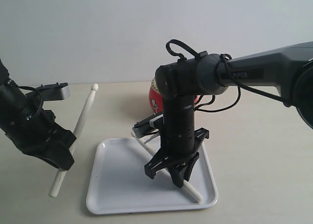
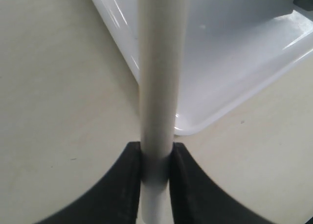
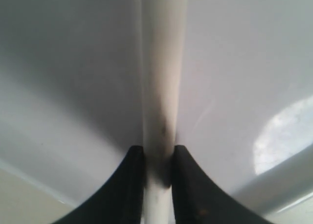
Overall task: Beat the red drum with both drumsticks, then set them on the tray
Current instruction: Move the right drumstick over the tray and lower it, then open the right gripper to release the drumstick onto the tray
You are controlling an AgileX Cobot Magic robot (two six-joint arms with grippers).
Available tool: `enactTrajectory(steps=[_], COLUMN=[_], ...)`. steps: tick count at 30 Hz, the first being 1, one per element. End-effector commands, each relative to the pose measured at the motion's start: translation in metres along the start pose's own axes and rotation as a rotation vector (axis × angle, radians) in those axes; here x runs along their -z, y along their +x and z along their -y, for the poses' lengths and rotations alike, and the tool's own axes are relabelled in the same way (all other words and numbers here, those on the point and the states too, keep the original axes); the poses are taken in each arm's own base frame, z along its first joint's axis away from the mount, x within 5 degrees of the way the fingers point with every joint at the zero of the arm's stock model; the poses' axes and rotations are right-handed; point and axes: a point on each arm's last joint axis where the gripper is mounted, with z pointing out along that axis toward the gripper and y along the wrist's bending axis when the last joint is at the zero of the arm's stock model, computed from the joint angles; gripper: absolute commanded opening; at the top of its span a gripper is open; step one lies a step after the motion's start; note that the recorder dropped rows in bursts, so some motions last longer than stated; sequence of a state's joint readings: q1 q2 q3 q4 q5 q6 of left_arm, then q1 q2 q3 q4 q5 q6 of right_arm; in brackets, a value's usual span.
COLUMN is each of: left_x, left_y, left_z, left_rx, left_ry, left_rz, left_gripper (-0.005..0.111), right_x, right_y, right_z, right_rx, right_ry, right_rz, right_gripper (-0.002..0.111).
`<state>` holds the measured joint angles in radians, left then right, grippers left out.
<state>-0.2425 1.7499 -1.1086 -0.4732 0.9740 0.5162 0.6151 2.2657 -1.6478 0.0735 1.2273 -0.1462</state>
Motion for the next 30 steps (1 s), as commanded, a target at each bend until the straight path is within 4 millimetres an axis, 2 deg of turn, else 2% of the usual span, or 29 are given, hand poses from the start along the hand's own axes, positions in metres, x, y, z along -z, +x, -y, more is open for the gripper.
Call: enactTrajectory(steps=[1, 12, 17, 19, 22, 30], left_x=[0.002, 0.002, 0.002, 0.002, 0.002, 0.001], left_y=[0.001, 0.001, 0.001, 0.001, 0.001, -0.003], left_z=[0.001, 0.002, 0.002, 0.002, 0.002, 0.009], left_rx=[0.006, 0.006, 0.006, 0.006, 0.008, 0.076], left_ry=[0.005, 0.008, 0.009, 0.009, 0.009, 0.095], left_rz=[0.014, 0.010, 0.008, 0.008, 0.014, 0.065], left_gripper=[0.000, 0.000, 0.000, 0.000, 0.000, 0.000], right_x=[0.000, 0.000, 0.000, 0.006, 0.024, 0.093], right_y=[-0.002, -0.002, -0.002, -0.001, 0.003, 0.026], right_z=[0.000, 0.000, 0.000, 0.000, -0.002, -0.010], right_rx=[0.013, 0.011, 0.009, 0.003, 0.006, 0.004], right_ry=[0.010, 0.010, 0.010, 0.011, 0.017, 0.028], right_rz=[0.007, 0.007, 0.007, 0.021, 0.064, 0.233], right_gripper=[0.015, 0.032, 0.037, 0.037, 0.037, 0.037])
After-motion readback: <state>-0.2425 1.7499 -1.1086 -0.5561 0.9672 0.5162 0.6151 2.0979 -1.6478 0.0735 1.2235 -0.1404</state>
